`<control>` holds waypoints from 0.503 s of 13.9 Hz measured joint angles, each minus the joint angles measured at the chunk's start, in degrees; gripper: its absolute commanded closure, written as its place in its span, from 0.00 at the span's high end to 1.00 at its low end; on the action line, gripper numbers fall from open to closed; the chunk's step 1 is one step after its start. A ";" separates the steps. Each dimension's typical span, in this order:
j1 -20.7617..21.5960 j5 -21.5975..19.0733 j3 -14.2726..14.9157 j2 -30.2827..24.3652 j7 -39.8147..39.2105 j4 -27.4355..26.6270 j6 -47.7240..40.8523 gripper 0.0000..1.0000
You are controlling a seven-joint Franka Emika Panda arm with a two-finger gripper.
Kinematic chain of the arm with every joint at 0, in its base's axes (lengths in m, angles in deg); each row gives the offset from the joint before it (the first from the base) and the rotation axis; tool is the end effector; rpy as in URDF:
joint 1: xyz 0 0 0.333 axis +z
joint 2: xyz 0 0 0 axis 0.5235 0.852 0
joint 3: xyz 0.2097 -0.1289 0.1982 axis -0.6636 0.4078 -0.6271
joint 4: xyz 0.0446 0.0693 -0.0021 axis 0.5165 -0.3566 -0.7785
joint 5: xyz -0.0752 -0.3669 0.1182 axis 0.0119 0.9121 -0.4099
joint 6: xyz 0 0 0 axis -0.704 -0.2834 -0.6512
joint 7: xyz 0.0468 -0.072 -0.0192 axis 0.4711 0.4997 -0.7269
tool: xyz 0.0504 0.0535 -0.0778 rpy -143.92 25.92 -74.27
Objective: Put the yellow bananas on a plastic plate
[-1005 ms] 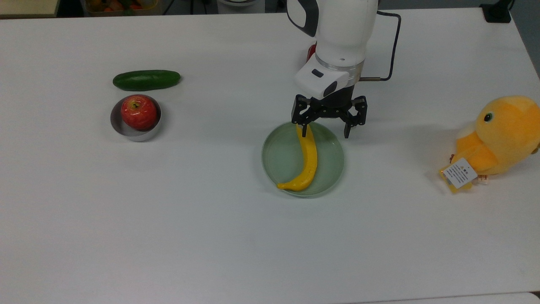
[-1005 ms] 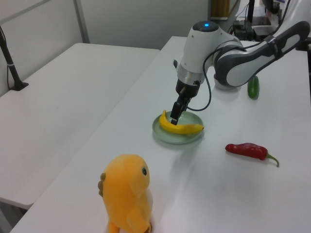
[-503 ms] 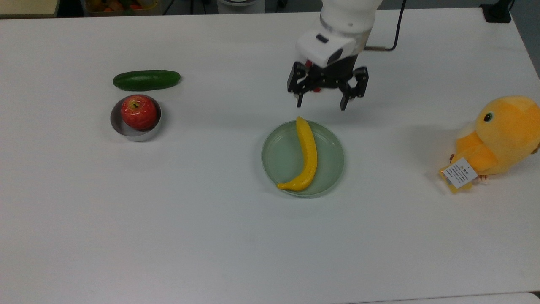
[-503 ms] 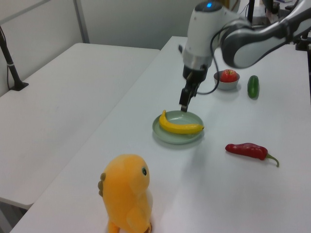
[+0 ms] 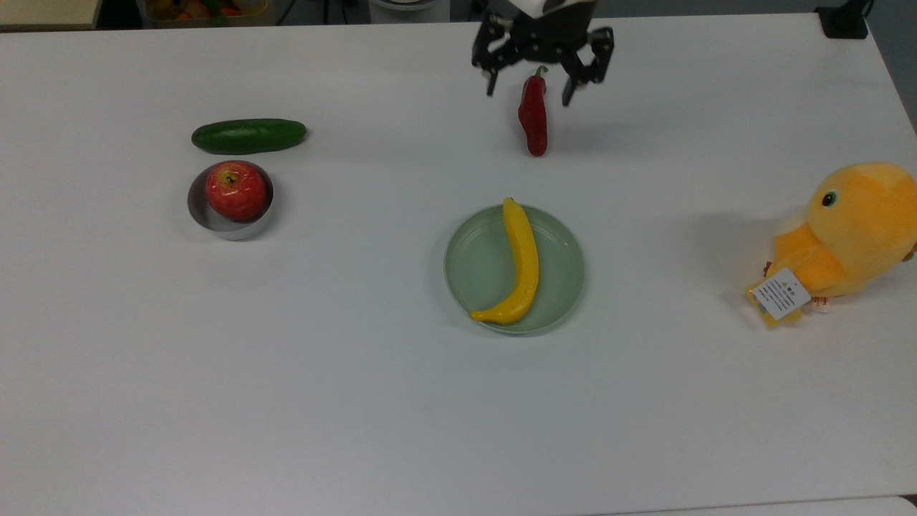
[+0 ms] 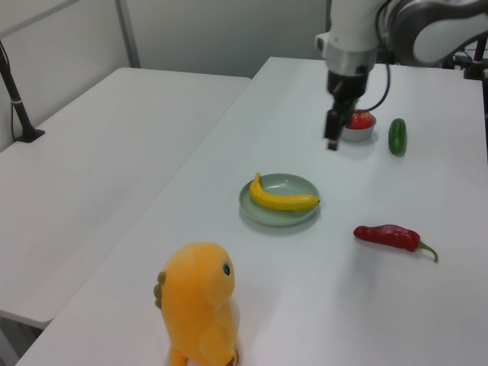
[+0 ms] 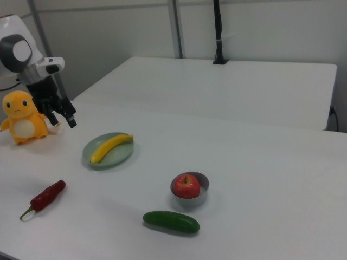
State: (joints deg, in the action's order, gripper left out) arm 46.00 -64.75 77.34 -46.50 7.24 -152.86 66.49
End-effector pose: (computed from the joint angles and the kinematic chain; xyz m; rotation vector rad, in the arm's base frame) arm 0.5415 0.2349 0.5120 2.9956 0.0011 0.1449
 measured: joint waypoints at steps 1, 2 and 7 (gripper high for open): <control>-0.03 -0.04 0.48 -1.45 -0.01 -0.15 -3.33 1.00; -0.06 -0.09 1.99 -3.21 -0.61 -0.41 -5.69 1.00; -0.16 -2.67 11.94 -7.08 -6.37 -2.61 -6.20 1.00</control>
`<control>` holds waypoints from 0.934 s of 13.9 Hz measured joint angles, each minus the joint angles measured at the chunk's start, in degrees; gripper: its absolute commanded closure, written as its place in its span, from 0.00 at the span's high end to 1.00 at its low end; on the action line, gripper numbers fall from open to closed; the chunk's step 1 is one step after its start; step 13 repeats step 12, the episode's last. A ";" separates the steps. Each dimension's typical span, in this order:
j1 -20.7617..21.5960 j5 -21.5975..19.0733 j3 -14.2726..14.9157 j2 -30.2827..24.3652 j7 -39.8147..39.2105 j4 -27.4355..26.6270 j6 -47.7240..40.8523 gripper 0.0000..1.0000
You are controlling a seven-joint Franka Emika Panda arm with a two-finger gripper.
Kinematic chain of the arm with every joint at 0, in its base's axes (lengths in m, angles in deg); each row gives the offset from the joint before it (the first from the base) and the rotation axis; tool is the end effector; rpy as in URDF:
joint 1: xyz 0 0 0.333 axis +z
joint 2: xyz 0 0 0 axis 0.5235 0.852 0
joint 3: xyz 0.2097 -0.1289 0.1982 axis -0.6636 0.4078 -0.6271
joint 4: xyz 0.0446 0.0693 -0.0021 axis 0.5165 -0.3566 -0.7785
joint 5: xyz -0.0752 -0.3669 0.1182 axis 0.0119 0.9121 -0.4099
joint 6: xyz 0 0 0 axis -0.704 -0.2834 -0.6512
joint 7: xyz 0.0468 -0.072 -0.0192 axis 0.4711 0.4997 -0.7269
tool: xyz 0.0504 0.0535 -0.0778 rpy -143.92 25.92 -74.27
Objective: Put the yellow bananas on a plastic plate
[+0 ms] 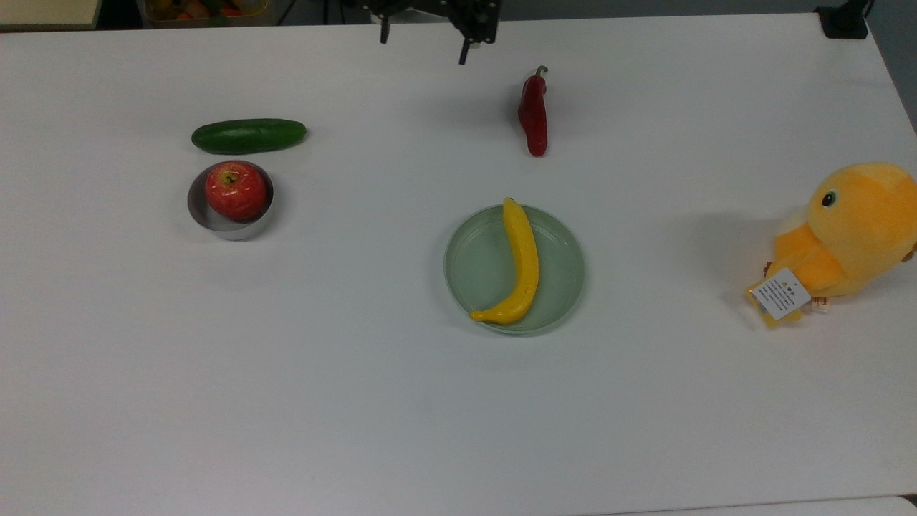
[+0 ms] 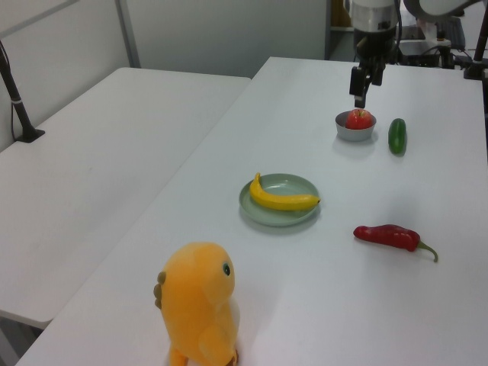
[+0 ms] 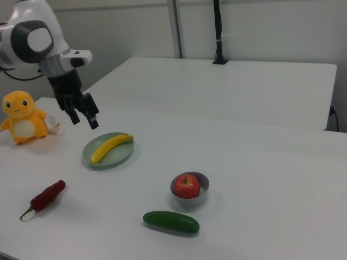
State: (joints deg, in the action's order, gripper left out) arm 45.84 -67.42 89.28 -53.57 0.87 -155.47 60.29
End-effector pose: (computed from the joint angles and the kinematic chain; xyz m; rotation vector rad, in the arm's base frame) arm 0.5376 0.1114 0.5498 2.9954 -0.1873 0.0505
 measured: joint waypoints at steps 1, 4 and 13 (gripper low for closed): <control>-0.02 -1.85 1.45 -0.17 -1.89 -0.12 0.24 1.00; -1.03 -7.25 3.47 -0.21 -5.89 -0.76 4.10 1.00; -1.16 -8.13 3.18 -0.16 -6.09 -2.90 5.71 1.00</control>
